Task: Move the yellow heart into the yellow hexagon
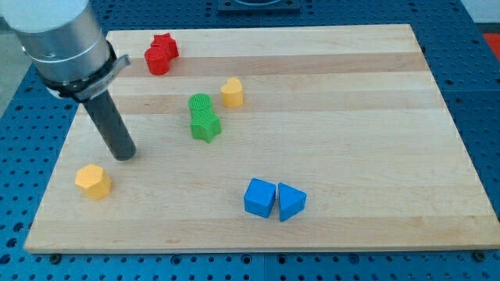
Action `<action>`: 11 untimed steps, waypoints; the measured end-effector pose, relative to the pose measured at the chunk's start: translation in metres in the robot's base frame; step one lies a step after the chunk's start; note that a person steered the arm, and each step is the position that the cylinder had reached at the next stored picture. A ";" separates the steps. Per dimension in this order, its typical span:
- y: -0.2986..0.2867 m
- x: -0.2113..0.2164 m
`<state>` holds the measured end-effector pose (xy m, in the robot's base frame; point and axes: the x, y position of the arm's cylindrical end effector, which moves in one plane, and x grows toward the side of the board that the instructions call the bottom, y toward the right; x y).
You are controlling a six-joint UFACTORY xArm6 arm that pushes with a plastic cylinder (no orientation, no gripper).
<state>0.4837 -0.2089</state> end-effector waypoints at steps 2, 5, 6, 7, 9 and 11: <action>-0.026 0.057; -0.012 -0.059; 0.052 -0.113; 0.131 -0.156; 0.170 -0.146; 0.163 -0.132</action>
<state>0.3521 -0.0464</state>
